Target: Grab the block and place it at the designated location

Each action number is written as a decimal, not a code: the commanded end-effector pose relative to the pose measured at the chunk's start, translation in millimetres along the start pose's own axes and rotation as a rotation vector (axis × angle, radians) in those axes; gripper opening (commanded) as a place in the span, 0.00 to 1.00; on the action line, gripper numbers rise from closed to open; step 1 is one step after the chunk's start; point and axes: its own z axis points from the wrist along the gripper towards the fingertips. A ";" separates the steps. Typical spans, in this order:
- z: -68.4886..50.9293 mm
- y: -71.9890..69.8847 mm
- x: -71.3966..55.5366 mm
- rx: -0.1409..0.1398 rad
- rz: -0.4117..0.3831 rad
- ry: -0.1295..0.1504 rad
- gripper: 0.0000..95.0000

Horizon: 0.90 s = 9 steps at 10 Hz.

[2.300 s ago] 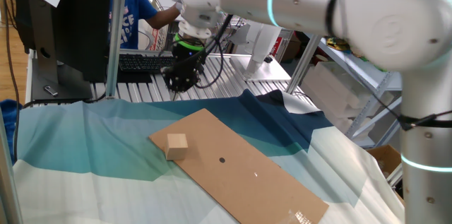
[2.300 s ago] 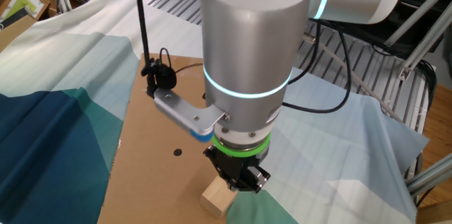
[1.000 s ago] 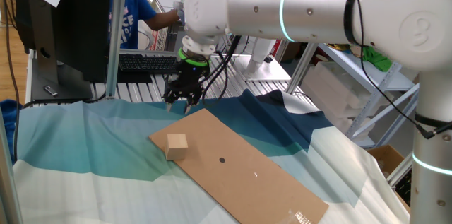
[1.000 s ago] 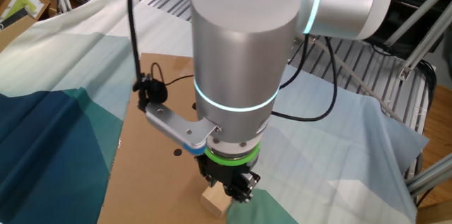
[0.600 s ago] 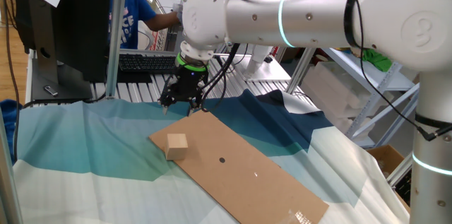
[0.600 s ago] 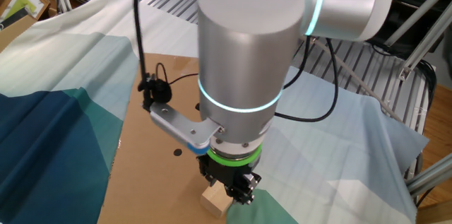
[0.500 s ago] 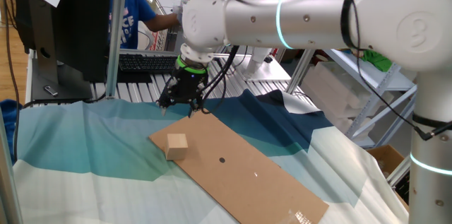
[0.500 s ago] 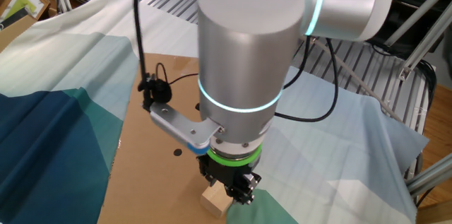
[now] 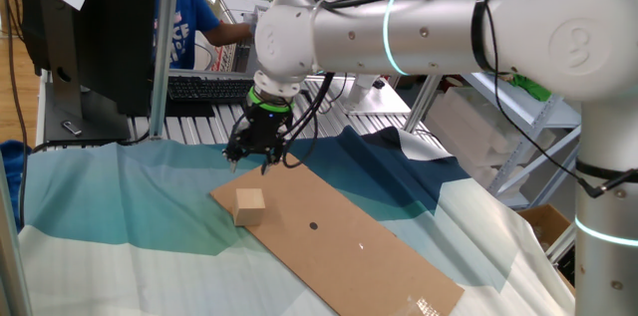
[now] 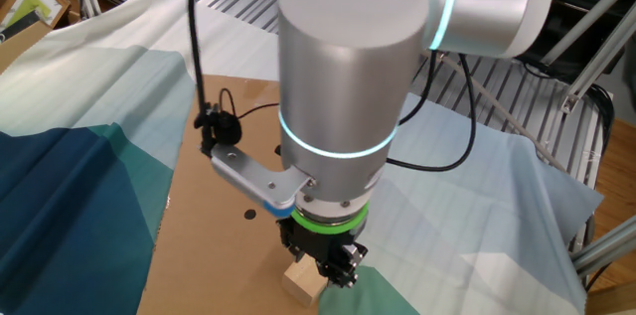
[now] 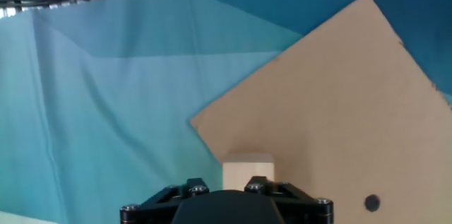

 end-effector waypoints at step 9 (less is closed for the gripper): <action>5.2 -2.1 18.6 -0.022 -0.001 -0.019 0.60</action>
